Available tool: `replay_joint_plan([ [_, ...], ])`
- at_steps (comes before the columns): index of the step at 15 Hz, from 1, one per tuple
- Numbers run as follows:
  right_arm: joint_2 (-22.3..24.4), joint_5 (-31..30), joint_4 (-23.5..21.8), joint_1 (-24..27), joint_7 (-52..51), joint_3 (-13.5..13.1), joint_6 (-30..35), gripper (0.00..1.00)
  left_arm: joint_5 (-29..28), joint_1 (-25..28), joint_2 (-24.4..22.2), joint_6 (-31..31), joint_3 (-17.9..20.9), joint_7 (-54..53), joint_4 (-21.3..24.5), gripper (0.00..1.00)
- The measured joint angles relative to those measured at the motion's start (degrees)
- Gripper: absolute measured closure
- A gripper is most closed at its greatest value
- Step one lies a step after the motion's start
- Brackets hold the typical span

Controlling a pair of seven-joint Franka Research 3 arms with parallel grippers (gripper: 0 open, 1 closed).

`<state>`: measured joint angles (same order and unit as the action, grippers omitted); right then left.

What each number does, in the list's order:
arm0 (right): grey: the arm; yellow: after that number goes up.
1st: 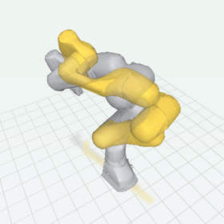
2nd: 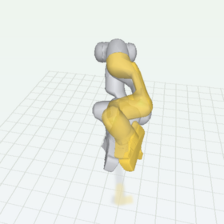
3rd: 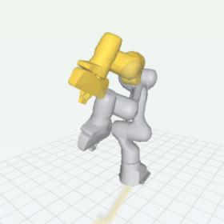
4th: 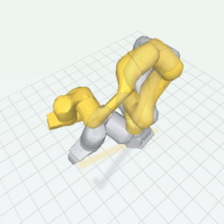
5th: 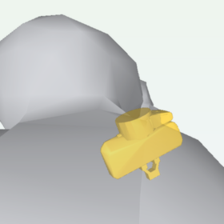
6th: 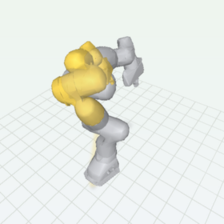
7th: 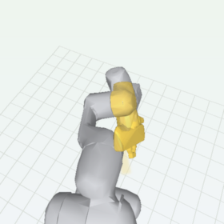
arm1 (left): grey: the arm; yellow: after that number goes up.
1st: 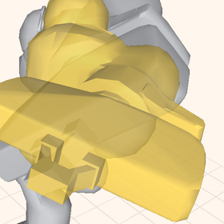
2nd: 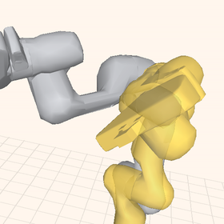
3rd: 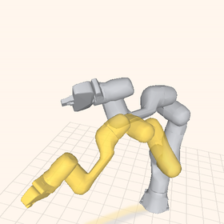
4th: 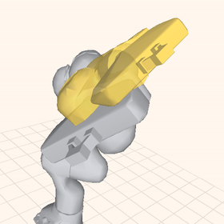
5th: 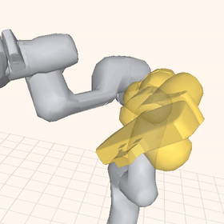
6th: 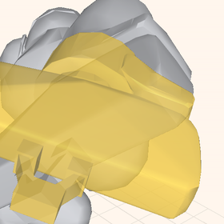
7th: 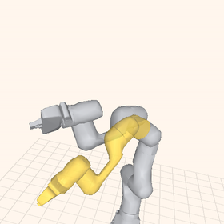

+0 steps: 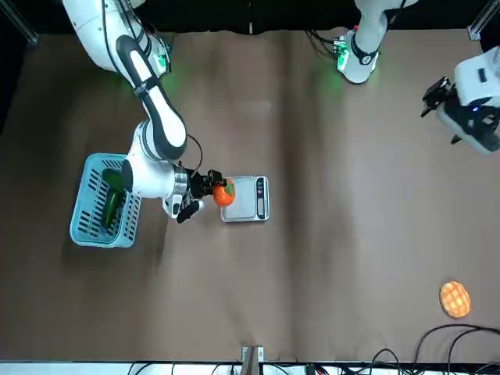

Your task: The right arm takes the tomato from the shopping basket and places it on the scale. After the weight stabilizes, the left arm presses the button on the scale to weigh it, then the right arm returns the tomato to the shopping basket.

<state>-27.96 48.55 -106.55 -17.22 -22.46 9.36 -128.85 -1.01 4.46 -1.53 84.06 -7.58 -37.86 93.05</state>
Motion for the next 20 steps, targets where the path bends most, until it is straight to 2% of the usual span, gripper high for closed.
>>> replay_joint_plan([
  [3, -2.17, 2.83, 0.27, -0.78, -2.77, 0.00, -1.06, 0.31, -0.57, -0.16, 2.14, 1.81, -3.01, -6.52, 0.00, 0.00],
  [7, -3.48, 3.47, 0.49, -3.52, -2.89, 0.01, -4.88, 0.31, -0.60, -0.13, 3.38, 2.23, -3.18, -11.62, 0.00, 0.00],
  [12, -4.49, 3.50, 0.87, -3.76, -3.44, -0.22, -5.21, 0.31, -0.70, -0.14, 3.39, 2.26, -3.89, -13.52, -0.01, 0.00],
  [17, -4.78, 3.51, 1.05, -3.48, -5.17, -0.53, -5.32, 0.31, -0.71, -0.14, 3.45, 2.79, -4.11, -22.66, -0.01, 0.00],
  [20, -4.78, 3.51, 1.22, -3.44, -6.34, -0.73, -5.32, 0.20, -0.72, -0.15, 3.71, 3.10, -4.80, -29.36, -0.01, 0.00],
])
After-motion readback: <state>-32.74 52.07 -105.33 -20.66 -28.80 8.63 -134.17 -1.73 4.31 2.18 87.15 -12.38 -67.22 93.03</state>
